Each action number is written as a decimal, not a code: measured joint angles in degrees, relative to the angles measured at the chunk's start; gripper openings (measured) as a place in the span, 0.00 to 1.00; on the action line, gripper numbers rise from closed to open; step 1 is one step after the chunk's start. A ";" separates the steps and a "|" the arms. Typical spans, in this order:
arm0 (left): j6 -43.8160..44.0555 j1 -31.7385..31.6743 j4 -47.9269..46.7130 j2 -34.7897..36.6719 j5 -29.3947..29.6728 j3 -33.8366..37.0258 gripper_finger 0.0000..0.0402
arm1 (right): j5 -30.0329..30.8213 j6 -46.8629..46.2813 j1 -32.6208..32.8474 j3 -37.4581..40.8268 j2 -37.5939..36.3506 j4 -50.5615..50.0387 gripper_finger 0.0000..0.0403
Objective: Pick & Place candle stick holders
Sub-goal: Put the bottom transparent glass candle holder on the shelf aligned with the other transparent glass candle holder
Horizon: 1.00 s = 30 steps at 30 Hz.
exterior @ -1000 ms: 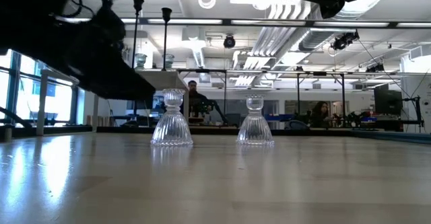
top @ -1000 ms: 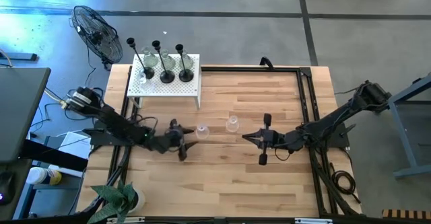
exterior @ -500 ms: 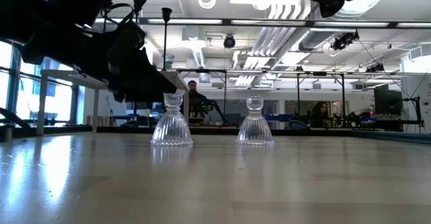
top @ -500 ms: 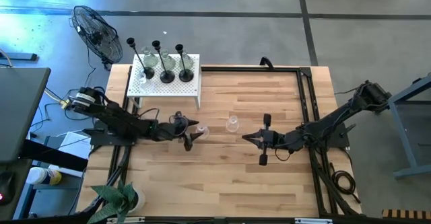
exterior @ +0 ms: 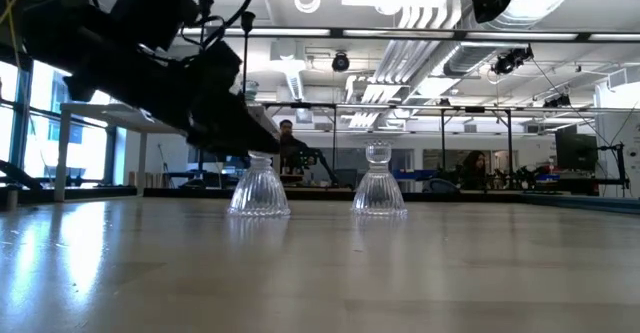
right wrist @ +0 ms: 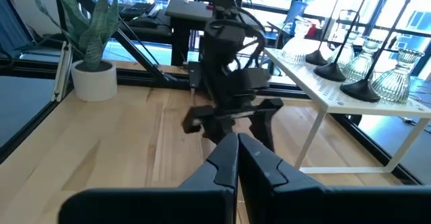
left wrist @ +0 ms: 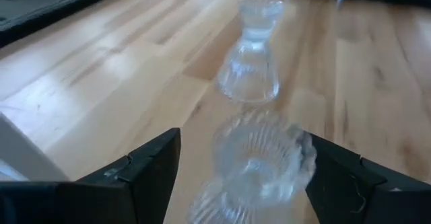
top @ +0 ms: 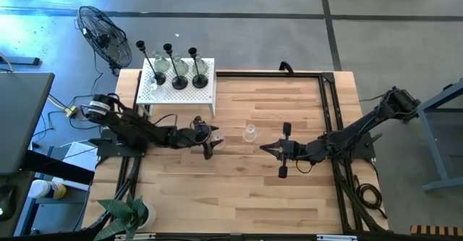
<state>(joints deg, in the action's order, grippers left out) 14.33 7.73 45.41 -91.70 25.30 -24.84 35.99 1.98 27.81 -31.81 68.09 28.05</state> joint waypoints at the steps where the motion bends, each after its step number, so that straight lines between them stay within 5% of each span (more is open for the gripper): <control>1: -0.01 -0.21 0.72 -0.48 -0.32 -0.41 0.69 | -0.21 0.00 0.00 0.00 -0.02 0.02 0.00; 7: -1.18 -0.22 1.14 -0.86 -2.00 -1.19 0.67 | -0.44 0.63 0.00 0.00 0.00 0.05 0.00; 16: -2.04 -0.22 0.60 -0.76 -2.00 -1.16 0.42 | -0.44 0.85 0.00 0.00 0.00 0.11 0.00; 21: -2.08 -0.22 0.23 0.16 -2.01 -1.12 0.41 | -0.44 0.86 0.00 0.00 -0.02 0.11 0.00; 30: -2.09 0.63 -11.72 16.97 -1.81 -1.12 0.42 | -0.55 0.99 0.00 0.00 -0.01 0.11 0.00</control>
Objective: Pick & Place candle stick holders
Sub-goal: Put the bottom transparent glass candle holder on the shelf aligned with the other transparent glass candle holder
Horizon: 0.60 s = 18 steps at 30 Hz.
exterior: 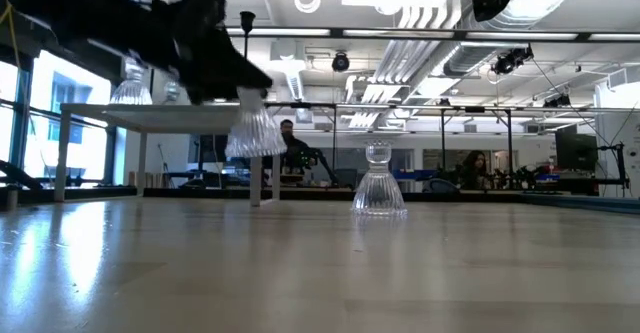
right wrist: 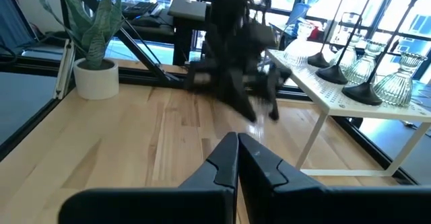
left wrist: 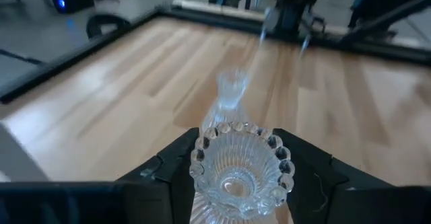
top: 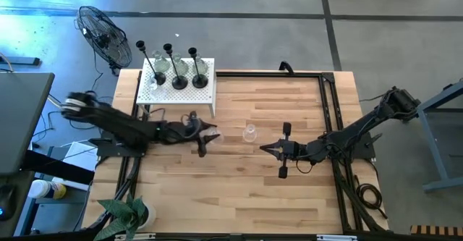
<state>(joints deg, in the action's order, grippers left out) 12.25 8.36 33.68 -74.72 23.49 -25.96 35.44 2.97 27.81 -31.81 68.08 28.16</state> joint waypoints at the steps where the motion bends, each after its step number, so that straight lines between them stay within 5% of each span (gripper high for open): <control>1: -0.04 0.46 -1.97 2.65 0.76 -0.02 0.41 | 0.00 0.02 0.00 0.00 -0.01 0.00 0.00; 10: -1.53 5.68 -24.95 27.06 10.68 -1.61 0.42 | -0.02 0.02 0.00 0.00 0.01 0.00 0.00; 18: -1.96 4.76 -47.63 32.68 23.35 -13.17 0.42 | -0.02 0.04 0.00 0.00 0.02 0.00 0.00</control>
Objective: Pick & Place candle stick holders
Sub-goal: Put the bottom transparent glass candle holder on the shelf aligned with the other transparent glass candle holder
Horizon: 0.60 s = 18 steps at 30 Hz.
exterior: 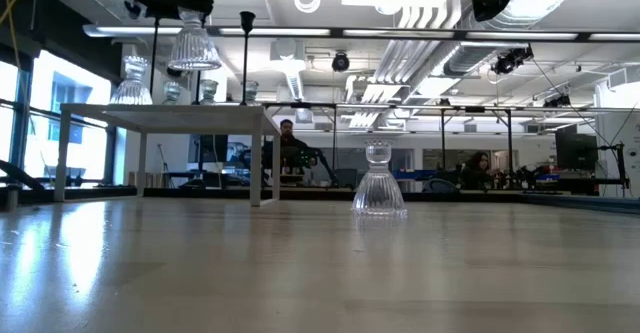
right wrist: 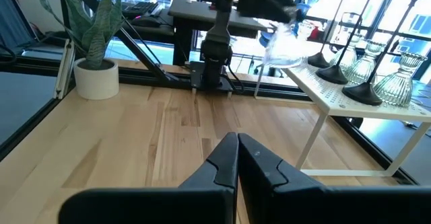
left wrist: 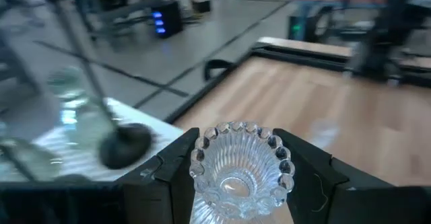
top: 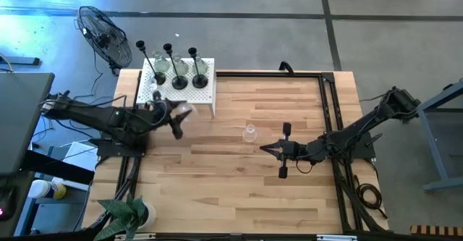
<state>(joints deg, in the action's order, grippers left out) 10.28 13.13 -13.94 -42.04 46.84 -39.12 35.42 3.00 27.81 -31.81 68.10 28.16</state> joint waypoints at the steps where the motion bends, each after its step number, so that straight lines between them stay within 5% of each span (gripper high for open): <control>1: 0.00 -0.84 -0.92 0.00 0.29 -0.66 0.42 | 0.00 0.00 0.00 0.00 0.00 0.00 0.00; 18: 5.82 -27.46 -7.46 -1.03 -7.74 -0.97 0.42 | -0.06 0.00 -0.01 0.00 0.00 0.00 0.00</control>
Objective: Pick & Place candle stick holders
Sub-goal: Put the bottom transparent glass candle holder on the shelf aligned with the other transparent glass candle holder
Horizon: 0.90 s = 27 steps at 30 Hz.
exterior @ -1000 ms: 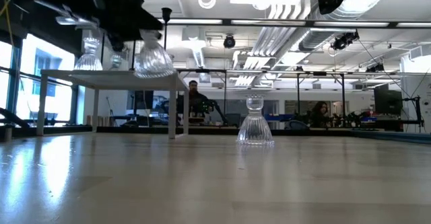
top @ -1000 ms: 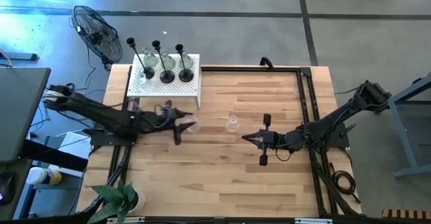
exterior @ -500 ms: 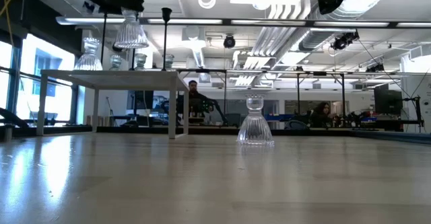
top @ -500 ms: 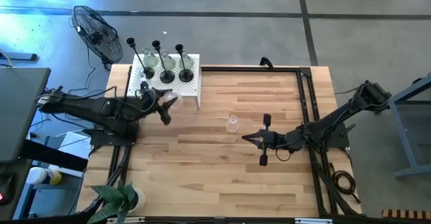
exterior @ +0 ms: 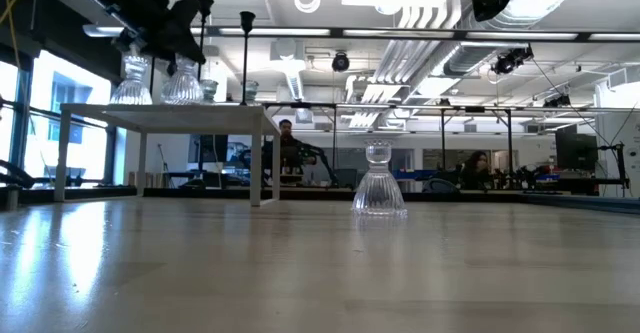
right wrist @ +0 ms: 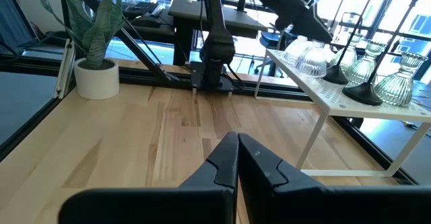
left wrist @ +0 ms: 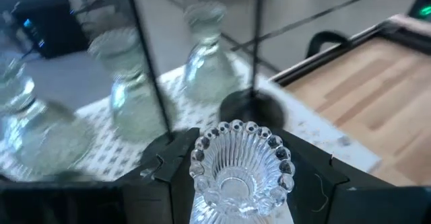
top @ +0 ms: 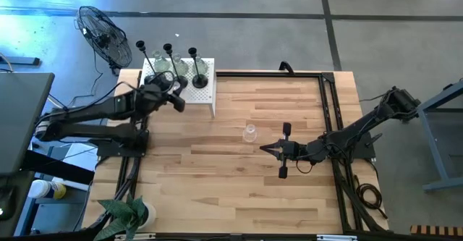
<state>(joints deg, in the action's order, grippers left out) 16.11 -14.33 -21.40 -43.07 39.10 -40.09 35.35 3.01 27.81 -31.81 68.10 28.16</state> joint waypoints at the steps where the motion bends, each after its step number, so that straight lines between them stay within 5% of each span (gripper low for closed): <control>1: 0.45 -0.92 -0.72 -0.04 -0.31 0.04 0.42 | 0.00 0.00 0.00 0.00 -0.02 0.00 0.00; 27: 0.68 -7.05 -1.24 -1.77 -4.99 -0.07 0.42 | 0.00 0.02 0.00 0.00 -0.01 -0.02 0.00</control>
<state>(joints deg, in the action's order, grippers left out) 16.79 -21.39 -22.64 -44.84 34.11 -40.16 35.35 3.03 27.81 -31.81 68.09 28.15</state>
